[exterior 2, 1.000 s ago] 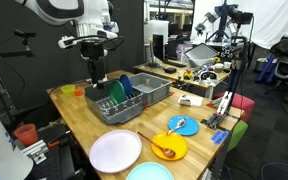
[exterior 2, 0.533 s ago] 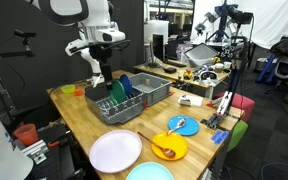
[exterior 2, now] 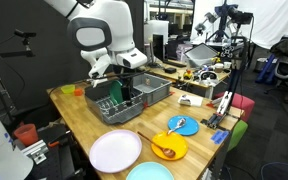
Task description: Remove the brown spoon from the yellow plate and put it on the light blue plate
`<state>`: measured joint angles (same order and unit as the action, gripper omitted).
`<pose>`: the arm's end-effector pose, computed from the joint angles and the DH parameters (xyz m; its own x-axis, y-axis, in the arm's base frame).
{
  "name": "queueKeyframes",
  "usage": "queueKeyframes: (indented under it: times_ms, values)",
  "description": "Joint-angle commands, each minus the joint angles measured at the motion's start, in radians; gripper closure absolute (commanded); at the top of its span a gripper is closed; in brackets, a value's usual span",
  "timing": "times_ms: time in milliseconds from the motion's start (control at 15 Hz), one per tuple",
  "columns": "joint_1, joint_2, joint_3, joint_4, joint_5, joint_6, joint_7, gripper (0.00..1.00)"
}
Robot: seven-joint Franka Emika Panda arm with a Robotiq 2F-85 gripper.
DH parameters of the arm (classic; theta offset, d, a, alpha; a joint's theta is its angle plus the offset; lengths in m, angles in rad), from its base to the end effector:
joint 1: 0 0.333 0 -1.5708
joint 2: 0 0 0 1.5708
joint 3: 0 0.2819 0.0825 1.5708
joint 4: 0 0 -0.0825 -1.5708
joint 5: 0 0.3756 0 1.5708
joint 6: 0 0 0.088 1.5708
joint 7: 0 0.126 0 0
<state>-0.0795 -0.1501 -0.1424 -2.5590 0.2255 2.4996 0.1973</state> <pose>0.4406 -0.0964 0.2820 0.8265 -0.5617 0.0370 -0.5473 -0.8172 -0.1807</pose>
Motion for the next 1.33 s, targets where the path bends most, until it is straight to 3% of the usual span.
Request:
queueKeyframes:
  times_ms: [0,333,400,933,1267]
  values:
    - [-0.005,0.156,0.010,0.095,0.091,0.027,0.056,0.00]
    - [-0.021,0.346,0.027,0.235,0.225,0.049,0.069,0.00]
    - [-0.012,0.297,0.020,0.187,0.172,0.048,0.084,0.00]
    - [-0.014,0.349,0.022,0.234,0.195,0.049,0.085,0.00]
    - [-0.064,0.434,0.019,0.308,0.340,0.043,0.122,0.00]
